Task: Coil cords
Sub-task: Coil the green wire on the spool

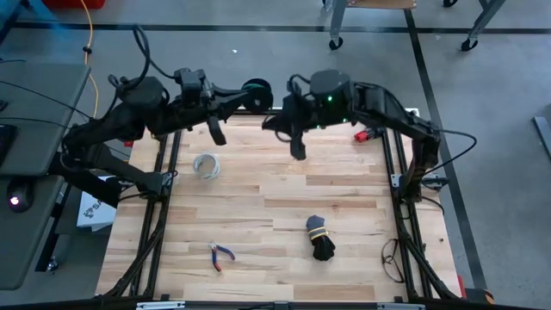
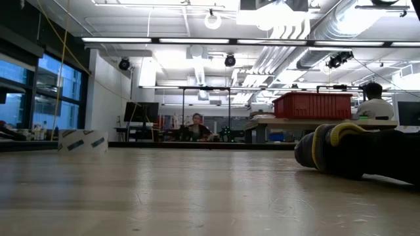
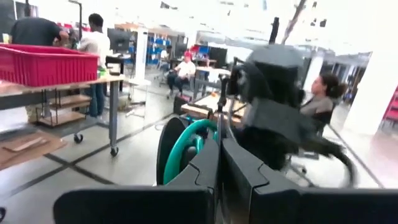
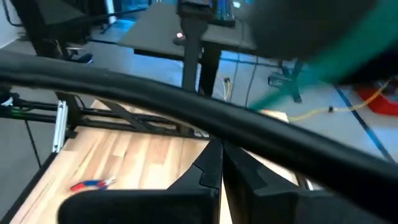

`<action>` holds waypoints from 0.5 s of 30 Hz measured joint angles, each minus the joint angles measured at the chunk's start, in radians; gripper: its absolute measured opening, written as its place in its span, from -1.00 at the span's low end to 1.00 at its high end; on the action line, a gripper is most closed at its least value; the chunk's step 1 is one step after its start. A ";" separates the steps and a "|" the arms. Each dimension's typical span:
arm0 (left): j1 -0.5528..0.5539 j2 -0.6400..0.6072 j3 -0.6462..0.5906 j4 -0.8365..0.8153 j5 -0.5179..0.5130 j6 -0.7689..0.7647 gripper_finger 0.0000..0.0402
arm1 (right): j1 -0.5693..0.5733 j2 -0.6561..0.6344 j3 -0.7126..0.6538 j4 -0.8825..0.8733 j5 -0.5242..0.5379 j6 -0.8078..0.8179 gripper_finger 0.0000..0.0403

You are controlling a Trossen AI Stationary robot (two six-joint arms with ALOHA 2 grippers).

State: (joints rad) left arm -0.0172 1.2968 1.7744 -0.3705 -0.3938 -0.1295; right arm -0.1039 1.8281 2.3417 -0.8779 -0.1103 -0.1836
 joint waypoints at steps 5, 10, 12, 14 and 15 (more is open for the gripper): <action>0.005 0.011 0.000 0.086 0.021 -0.053 -0.96 | 0.030 0.018 0.000 0.019 0.028 -0.005 -1.00; 0.005 0.008 0.000 0.193 0.078 -0.172 -0.96 | 0.033 0.030 0.000 0.151 0.027 0.009 -1.00; 0.005 0.007 0.000 0.239 0.110 -0.237 -0.96 | 0.033 0.042 0.001 0.218 0.022 0.009 -1.00; 0.005 0.007 0.000 0.262 0.146 -0.300 -0.96 | 0.033 0.053 0.001 0.265 0.018 0.010 -1.00; 0.005 0.007 0.000 0.263 0.161 -0.333 -0.96 | 0.033 0.058 0.000 0.293 0.010 0.011 -1.00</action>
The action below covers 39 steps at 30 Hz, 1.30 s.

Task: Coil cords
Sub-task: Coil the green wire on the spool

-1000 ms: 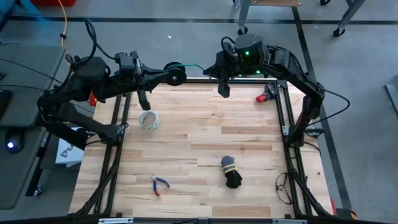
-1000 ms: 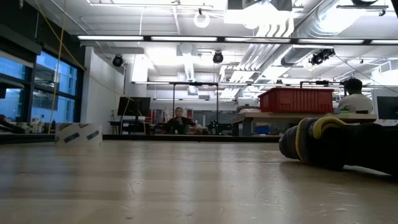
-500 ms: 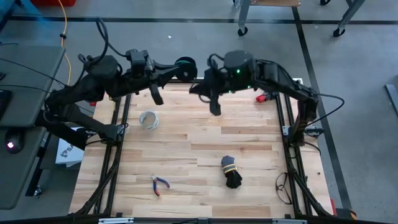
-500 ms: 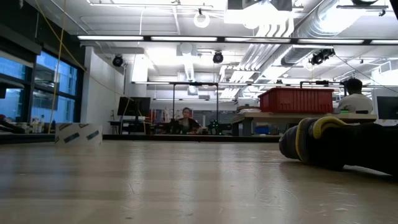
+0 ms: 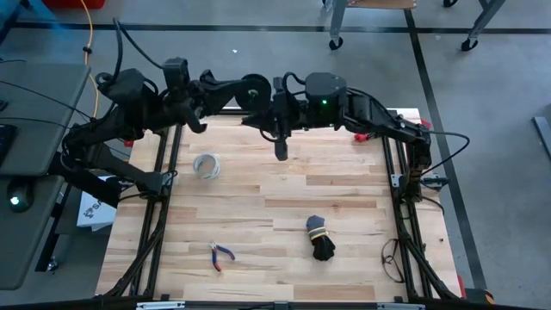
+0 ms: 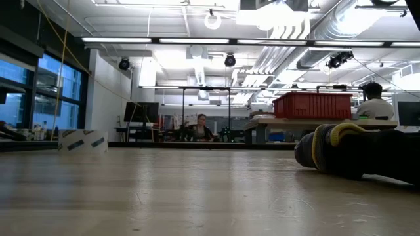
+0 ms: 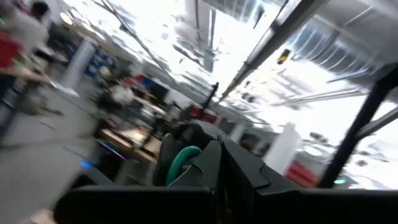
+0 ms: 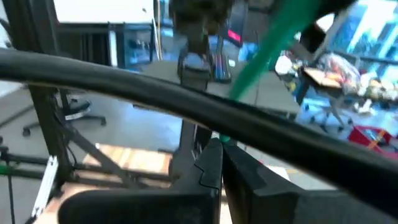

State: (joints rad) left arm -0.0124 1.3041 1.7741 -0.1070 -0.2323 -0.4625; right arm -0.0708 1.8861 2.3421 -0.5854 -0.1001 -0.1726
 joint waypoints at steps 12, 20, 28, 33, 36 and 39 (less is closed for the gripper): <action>0.001 0.018 0.002 0.005 0.082 -0.372 -0.96 | 0.005 0.001 0.000 0.188 -0.112 0.015 -1.00; 0.000 0.024 0.002 0.006 0.073 -0.321 -0.96 | 0.040 0.005 0.000 0.222 -0.118 -0.013 -1.00; 0.000 0.029 0.002 0.004 0.186 -0.473 -0.96 | 0.032 0.009 -0.001 0.304 -0.006 -0.041 -1.00; -0.009 0.026 0.002 -0.024 0.206 -0.486 -0.96 | 0.025 0.009 -0.001 0.330 -0.025 -0.039 -1.00; -0.009 0.026 0.001 -0.027 0.217 -0.470 -0.96 | 0.020 0.009 -0.001 0.283 -0.015 -0.076 -1.00; -0.009 0.023 0.000 -0.050 0.263 -0.363 -0.96 | 0.007 0.007 0.000 0.196 0.008 -0.128 -1.00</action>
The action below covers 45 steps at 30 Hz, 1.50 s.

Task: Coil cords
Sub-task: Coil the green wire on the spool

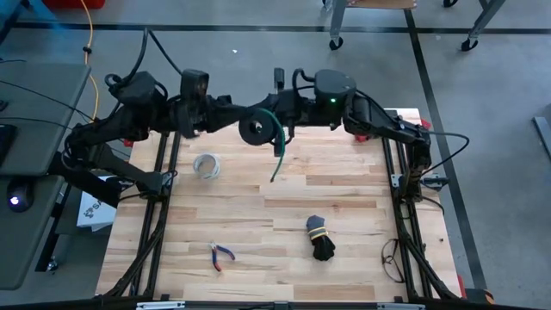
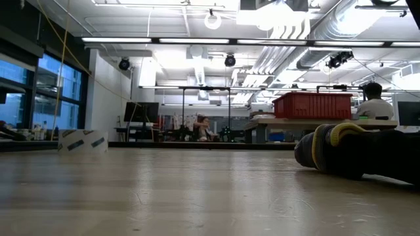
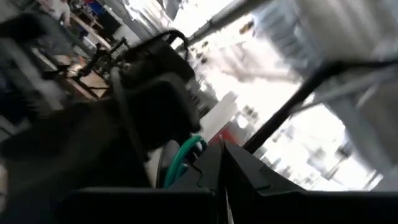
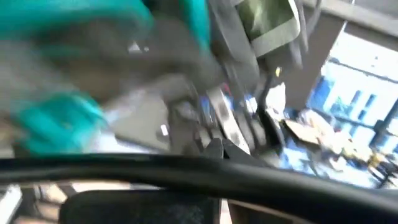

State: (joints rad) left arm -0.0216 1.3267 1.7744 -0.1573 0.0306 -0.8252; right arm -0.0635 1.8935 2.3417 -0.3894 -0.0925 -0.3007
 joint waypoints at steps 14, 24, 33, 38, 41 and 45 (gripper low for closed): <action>0.008 -0.105 -0.002 -0.415 -0.080 0.447 -0.97 | -0.110 -0.005 0.000 -0.466 0.014 -0.038 -1.00; 0.008 -0.139 -0.001 -0.744 -0.259 0.697 -0.97 | -0.219 -0.019 0.000 -0.625 0.014 -0.035 -1.00; 0.008 -0.073 -0.055 -0.966 -0.374 0.872 -0.97 | -0.245 -0.095 0.002 -0.815 -0.073 0.058 -1.00; 0.008 -0.065 -0.230 -0.898 -0.373 0.906 -0.99 | -0.199 -0.060 0.001 -0.960 -0.093 0.118 -1.00; 0.008 -0.079 -0.355 -0.765 -0.335 0.898 -0.99 | -0.155 -0.004 0.000 -0.950 -0.096 0.112 -1.00; 0.008 -0.111 -0.491 -0.546 -0.263 0.829 -0.99 | -0.119 0.081 0.000 -0.869 -0.099 0.062 -1.00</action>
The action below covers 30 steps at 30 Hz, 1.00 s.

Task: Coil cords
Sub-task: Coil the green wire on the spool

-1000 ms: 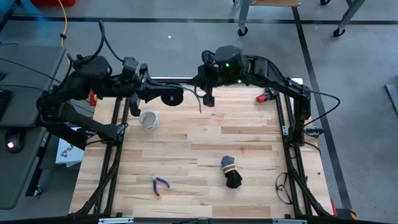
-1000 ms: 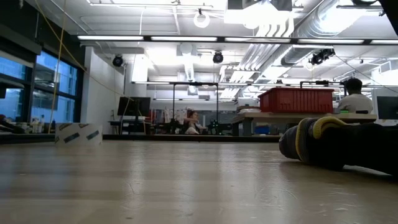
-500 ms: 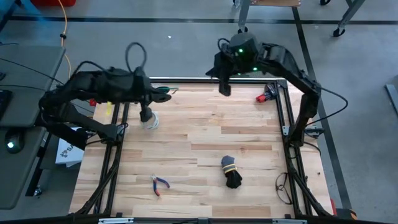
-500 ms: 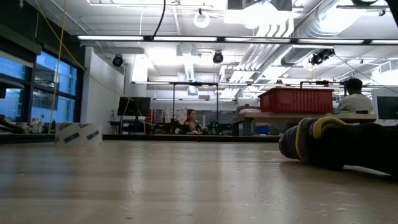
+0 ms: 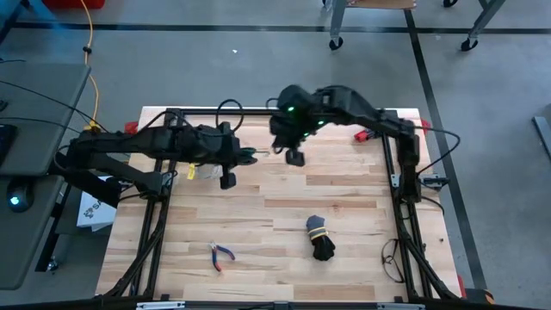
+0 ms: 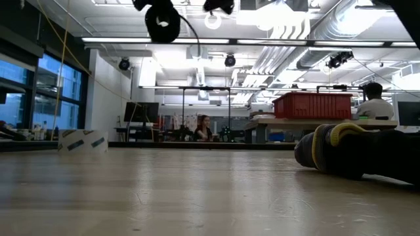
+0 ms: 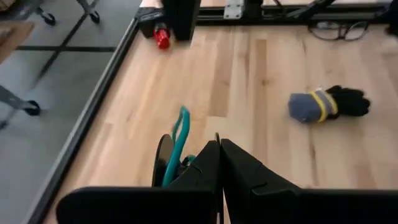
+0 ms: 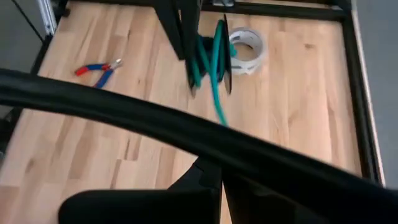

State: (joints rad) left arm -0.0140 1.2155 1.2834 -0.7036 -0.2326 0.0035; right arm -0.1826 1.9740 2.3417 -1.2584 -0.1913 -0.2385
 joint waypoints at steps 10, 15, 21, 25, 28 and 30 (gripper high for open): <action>-0.034 -0.134 -0.125 0.029 -0.129 -0.081 -1.00 | -0.087 0.036 -0.001 0.165 -0.023 0.058 -0.97; -0.031 -0.128 -0.131 0.019 -0.177 -0.021 -1.00 | -0.136 0.064 -0.001 0.343 -0.022 0.052 -0.69; -0.033 -0.136 -0.131 0.008 -0.164 -0.078 -1.00 | -0.163 0.067 0.000 0.336 -0.028 -0.027 -0.17; -0.032 -0.141 -0.131 0.016 -0.165 -0.078 -1.00 | -0.122 0.056 0.000 0.236 -0.136 -0.069 0.07; -0.027 -0.137 -0.131 0.023 -0.166 -0.033 -1.00 | -0.086 0.049 0.001 0.169 -0.148 -0.088 0.09; -0.025 -0.121 -0.131 0.023 -0.167 0.011 -1.00 | -0.070 0.050 0.000 0.154 -0.102 -0.111 0.07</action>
State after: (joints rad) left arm -0.0386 1.0941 1.1520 -0.6801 -0.3992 0.0142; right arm -0.2528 2.0243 2.3420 -1.1048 -0.2936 -0.3493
